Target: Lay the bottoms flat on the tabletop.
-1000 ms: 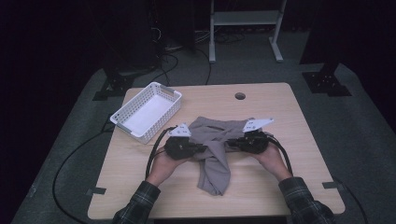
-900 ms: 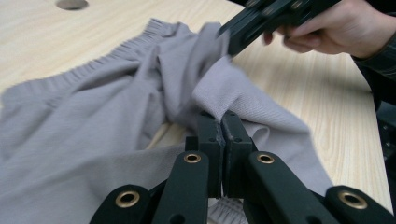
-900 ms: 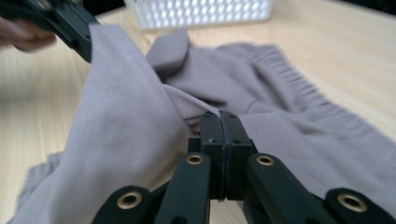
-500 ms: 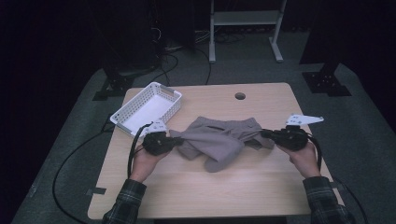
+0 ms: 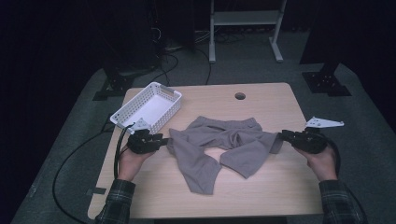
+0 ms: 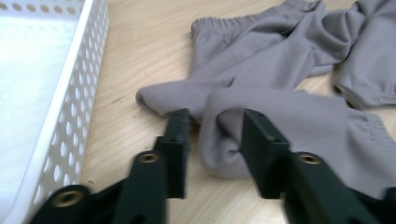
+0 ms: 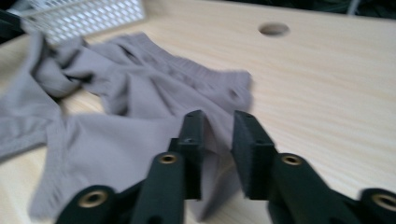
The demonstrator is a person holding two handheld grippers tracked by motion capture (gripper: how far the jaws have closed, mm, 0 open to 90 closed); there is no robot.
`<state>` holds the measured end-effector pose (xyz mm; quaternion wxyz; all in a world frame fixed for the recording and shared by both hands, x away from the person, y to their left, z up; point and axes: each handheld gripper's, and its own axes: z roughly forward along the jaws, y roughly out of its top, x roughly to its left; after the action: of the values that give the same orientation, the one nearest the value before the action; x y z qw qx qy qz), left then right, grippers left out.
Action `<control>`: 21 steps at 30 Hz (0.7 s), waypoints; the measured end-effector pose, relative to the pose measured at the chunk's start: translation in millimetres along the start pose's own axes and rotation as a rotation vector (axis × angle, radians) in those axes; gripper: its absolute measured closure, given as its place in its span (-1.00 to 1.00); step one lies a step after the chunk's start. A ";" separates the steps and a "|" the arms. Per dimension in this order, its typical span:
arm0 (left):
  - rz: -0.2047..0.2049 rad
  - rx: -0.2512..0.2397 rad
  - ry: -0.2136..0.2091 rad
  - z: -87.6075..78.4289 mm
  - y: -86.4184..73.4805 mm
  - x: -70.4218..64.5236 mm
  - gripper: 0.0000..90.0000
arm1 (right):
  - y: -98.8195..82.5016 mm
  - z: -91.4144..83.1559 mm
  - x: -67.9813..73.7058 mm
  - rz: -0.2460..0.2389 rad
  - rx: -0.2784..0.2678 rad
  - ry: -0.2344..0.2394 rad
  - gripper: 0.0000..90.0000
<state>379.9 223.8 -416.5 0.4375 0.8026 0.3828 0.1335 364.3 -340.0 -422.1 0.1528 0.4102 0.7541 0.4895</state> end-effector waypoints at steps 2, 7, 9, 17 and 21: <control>0.008 0.000 -0.002 -1.5 0.6 -4.6 0.10 | 5.6 2.2 10.7 0.000 -0.020 0.053 0.42; 0.038 0.029 -0.001 4.1 -3.3 -19.5 0.03 | 16.3 22.0 48.9 -0.063 -0.023 0.161 0.34; 0.042 0.029 -0.007 5.9 -4.9 -23.6 0.00 | 18.0 36.3 66.3 -0.088 -0.003 0.215 0.35; 0.040 0.002 -0.016 1.0 -11.3 -32.0 -0.03 | 19.3 100.0 119.9 -0.158 0.111 0.345 0.42; 0.036 -0.002 -0.017 0.0 -13.4 -32.3 -0.03 | 16.5 134.0 137.3 -0.187 0.175 0.378 0.45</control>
<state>351.6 204.5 -423.3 0.4391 0.8101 0.3644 0.1348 372.0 -149.3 -447.8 0.0171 0.2513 0.8437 0.4740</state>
